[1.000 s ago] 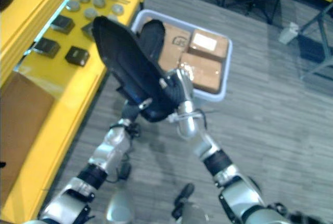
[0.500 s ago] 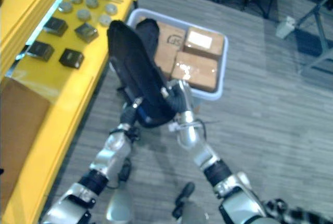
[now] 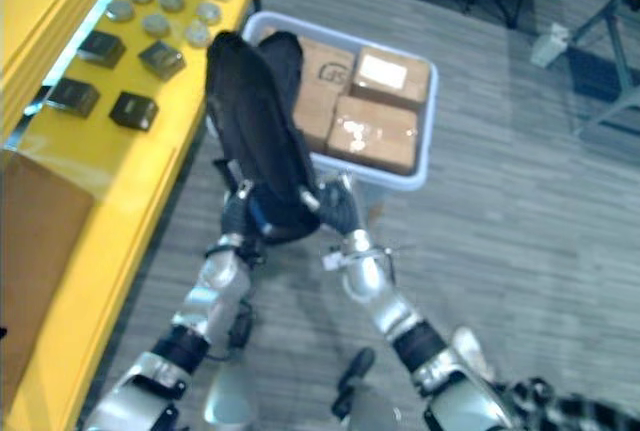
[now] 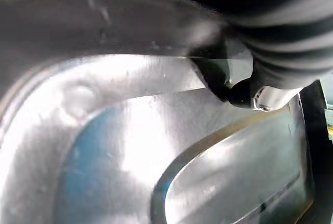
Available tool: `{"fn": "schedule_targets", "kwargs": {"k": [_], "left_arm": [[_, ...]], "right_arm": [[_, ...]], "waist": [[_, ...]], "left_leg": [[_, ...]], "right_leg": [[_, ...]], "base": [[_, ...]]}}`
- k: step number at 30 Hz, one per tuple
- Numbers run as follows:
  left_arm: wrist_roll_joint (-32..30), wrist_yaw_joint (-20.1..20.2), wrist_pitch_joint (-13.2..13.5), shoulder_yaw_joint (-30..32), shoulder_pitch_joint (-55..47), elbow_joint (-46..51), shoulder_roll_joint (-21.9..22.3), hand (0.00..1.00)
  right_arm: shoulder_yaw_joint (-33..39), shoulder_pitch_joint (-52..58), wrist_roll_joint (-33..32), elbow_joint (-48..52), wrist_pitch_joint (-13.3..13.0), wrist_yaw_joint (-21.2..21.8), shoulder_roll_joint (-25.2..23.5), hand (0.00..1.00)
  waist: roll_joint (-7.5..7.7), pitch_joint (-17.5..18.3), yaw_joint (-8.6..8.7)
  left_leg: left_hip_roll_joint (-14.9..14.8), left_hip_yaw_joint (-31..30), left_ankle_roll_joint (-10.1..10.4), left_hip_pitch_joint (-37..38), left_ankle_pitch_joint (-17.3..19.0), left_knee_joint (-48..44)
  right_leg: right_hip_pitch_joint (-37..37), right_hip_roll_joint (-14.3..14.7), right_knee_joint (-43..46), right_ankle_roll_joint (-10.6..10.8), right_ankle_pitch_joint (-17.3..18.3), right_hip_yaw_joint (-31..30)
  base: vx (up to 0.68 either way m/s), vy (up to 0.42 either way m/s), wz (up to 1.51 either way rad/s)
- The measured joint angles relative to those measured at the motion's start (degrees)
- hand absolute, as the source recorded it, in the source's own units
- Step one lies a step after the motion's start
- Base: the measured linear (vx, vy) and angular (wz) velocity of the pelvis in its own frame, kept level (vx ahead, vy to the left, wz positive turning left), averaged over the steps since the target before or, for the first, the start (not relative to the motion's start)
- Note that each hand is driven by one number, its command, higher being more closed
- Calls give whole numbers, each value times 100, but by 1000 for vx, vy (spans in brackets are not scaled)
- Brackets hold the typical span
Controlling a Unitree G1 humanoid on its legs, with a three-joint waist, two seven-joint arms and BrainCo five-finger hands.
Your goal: Walk over and take plastic housings, then place them on the shelf
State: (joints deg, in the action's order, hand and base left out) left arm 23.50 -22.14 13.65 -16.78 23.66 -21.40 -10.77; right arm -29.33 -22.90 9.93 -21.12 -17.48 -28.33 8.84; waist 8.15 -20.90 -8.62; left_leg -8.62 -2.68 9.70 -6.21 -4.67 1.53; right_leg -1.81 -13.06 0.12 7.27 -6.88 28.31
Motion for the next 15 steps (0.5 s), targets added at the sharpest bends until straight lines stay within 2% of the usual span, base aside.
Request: {"fn": "schedule_targets", "kwargs": {"k": [2, 7, 8, 13, 14, 15], "left_arm": [[-290, -156, 19, 80, -83, 253, 0, 100], [-1569, -538, 118, 197, -265, 909, 3, 100], [-1910, -698, 142, 205, -309, 1127, 7, 100], [-2728, -1138, 308, 313, -509, 1755, 73, 100], [-3118, -1328, 304, 469, -660, 1887, 140, 100], [-3277, -1427, 297, 555, -736, 1920, 183, 100]], "right_arm": [[-2, 131, -19, 21, 0, -1, -62, 0], [-61, 414, -16, 10, -22, -35, -141, 0], [-133, 487, -27, 18, -100, -73, -174, 0], [-45, 715, -359, 398, -330, -70, -189, 0], [163, 771, -480, 543, -492, -44, -179, 0], [282, 806, -538, 614, -538, -27, -170, 0]], "waist": [[-2, -1, 13], [-5, -1, 7], [-5, 0, 6], [-96, 45, 4], [-150, 72, 6], [-176, 86, 10]], "left_leg": [[1, 8, -2, 18, 15, -16], [8, 3, -3, 48, 19, -15], [13, 5, -3, 107, 36, -14], [22, 16, -4, 155, 69, -18], [27, 32, -4, 207, 69, -6], [29, 41, -2, 232, 71, -5]], "right_leg": [[13, -1, 0, 3, 3, -12], [68, 0, -33, 7, 0, 3], [142, 2, -67, 12, -2, 5], [199, 4, -104, 26, -8, -3], [219, 1, -98, 27, -10, -4], [239, -1, -100, 27, -10, -4]], "base": [[-10, -18, -6], [0, 0, 0], [0, 0, 0], [1, -3, -1], [6, -14, -5], [0, 0, 0]]}}
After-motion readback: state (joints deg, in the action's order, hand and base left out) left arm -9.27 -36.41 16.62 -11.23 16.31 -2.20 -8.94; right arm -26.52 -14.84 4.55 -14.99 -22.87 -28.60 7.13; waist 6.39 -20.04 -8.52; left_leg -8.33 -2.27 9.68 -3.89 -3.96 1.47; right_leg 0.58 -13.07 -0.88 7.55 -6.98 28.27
